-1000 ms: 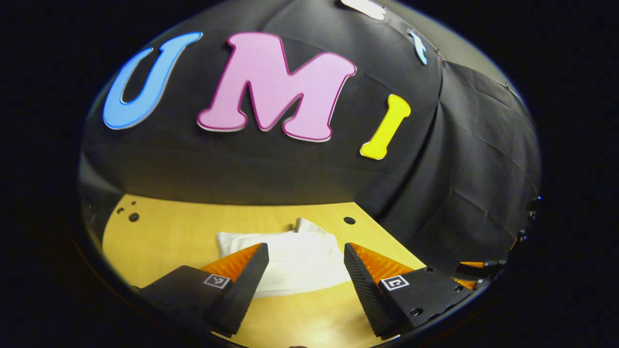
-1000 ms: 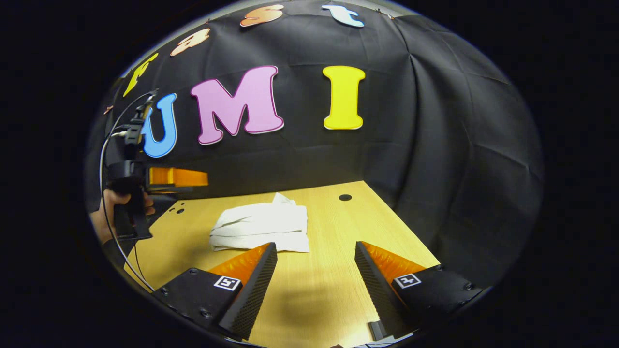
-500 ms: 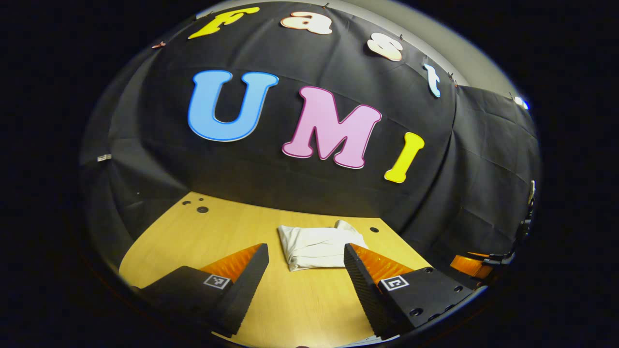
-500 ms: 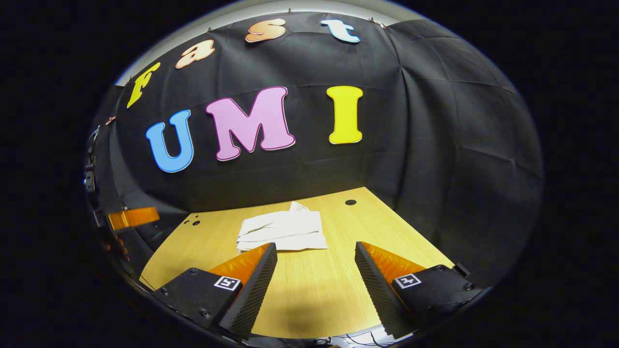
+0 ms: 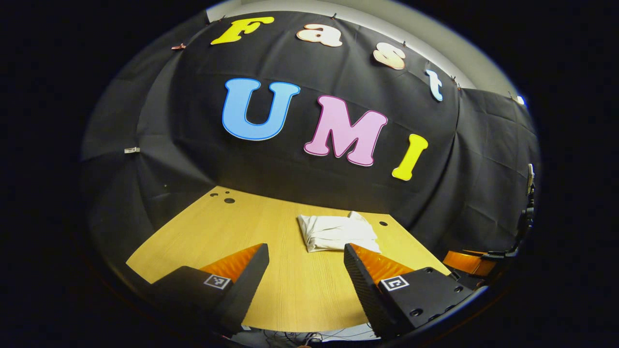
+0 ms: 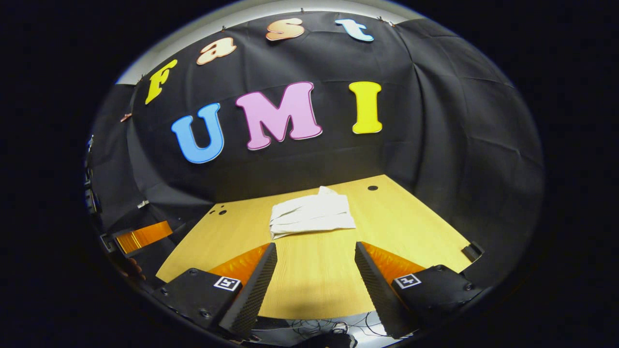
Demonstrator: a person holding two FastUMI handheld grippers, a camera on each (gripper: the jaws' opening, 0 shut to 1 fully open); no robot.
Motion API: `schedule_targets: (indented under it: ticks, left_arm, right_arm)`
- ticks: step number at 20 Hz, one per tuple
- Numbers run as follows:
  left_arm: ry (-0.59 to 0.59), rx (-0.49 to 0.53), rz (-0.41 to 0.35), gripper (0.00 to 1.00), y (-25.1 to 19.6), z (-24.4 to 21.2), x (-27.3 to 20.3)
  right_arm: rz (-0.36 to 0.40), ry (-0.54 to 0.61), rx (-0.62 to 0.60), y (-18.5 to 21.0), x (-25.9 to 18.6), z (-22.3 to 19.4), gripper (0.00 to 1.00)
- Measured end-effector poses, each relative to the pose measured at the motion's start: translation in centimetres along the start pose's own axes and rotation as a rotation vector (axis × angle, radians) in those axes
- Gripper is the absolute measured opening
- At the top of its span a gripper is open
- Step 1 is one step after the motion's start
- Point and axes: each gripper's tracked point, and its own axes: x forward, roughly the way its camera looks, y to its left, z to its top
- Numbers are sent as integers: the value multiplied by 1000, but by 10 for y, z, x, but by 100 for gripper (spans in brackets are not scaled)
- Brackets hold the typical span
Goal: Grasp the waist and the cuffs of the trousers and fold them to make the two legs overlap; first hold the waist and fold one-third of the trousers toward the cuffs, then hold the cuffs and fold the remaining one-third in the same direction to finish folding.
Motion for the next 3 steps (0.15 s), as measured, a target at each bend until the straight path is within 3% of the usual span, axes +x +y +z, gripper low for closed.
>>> schedule_targets:
  ticks: [3]
  left_arm:
    - [44, 11, -7, 97, 6, -20, -12]
  right_arm:
    - [16, 30, -11, 13, -9, -13, 99]
